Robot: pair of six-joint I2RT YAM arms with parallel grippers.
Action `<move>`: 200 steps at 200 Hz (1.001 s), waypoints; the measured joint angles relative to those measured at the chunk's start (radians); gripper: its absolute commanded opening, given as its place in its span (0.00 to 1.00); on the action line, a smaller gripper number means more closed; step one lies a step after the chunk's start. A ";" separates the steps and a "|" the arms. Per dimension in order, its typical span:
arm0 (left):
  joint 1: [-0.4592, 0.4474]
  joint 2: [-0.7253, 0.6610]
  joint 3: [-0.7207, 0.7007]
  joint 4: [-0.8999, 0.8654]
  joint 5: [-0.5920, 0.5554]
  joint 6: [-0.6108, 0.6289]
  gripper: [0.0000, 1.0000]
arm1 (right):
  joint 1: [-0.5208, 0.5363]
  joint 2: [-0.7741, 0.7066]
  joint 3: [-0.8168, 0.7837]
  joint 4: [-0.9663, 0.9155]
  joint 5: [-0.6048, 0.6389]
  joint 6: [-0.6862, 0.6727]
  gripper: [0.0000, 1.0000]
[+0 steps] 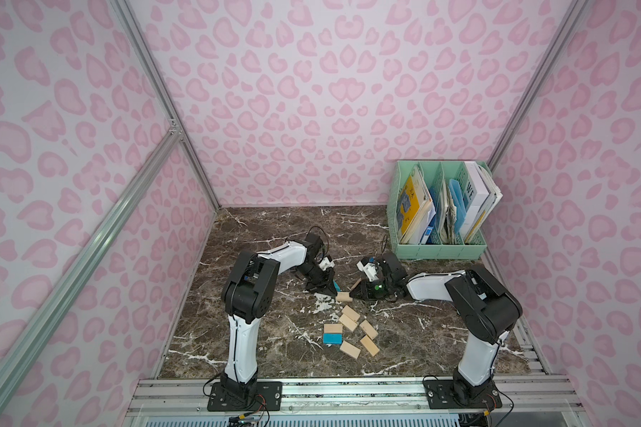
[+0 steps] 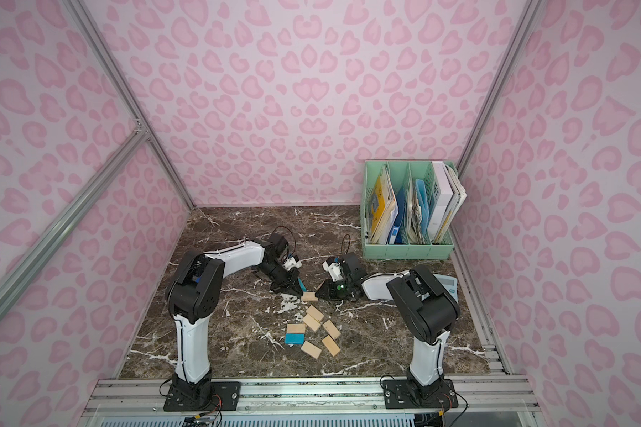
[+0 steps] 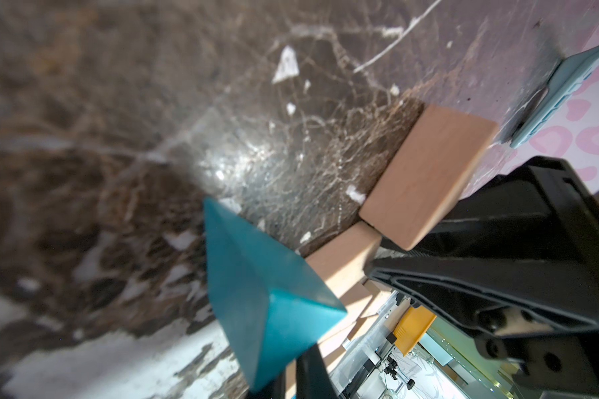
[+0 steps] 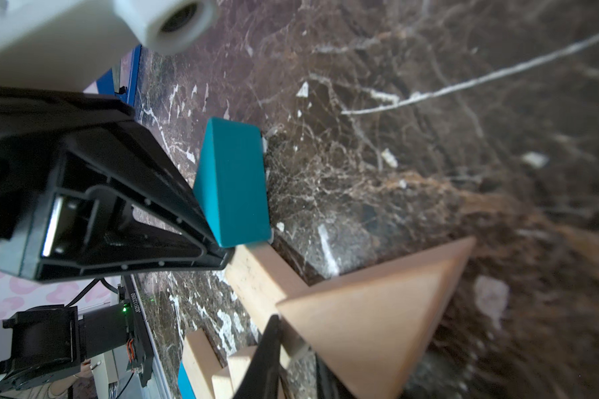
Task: Assemble a carrot with building blocks
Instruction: Adjust the building block at the center of the board.
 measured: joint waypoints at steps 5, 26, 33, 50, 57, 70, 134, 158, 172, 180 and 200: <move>0.000 0.001 0.001 -0.002 0.000 0.000 0.09 | 0.000 0.000 0.003 -0.004 0.000 -0.001 0.20; 0.000 0.003 0.005 -0.006 0.000 0.000 0.10 | 0.000 0.004 0.011 -0.013 0.002 -0.008 0.20; 0.000 0.003 0.006 -0.007 0.000 0.000 0.12 | 0.000 0.004 0.011 -0.014 0.002 -0.012 0.20; -0.002 0.002 0.008 -0.009 0.001 0.000 0.20 | 0.000 0.001 0.010 -0.019 0.002 -0.016 0.23; -0.002 0.001 0.008 -0.008 0.001 0.001 0.24 | 0.001 -0.006 0.008 -0.026 0.001 -0.019 0.23; -0.003 -0.012 0.004 -0.010 0.000 0.001 0.29 | 0.003 -0.027 0.004 -0.042 0.001 -0.022 0.26; 0.000 -0.148 -0.034 -0.037 -0.024 0.005 0.34 | 0.028 -0.188 -0.007 -0.151 0.013 -0.056 0.27; 0.014 -0.191 -0.047 -0.049 -0.035 0.005 0.34 | -0.013 -0.252 -0.029 -0.175 0.029 -0.063 0.27; 0.034 -0.206 -0.053 -0.055 -0.046 0.005 0.34 | -0.058 -0.272 -0.034 -0.178 0.035 -0.063 0.27; 0.048 -0.208 -0.053 -0.058 -0.049 0.006 0.34 | -0.090 -0.274 -0.034 -0.175 0.036 -0.063 0.26; 0.079 -0.200 -0.042 -0.070 -0.052 0.010 0.33 | -0.148 -0.237 -0.013 -0.180 0.043 -0.063 0.25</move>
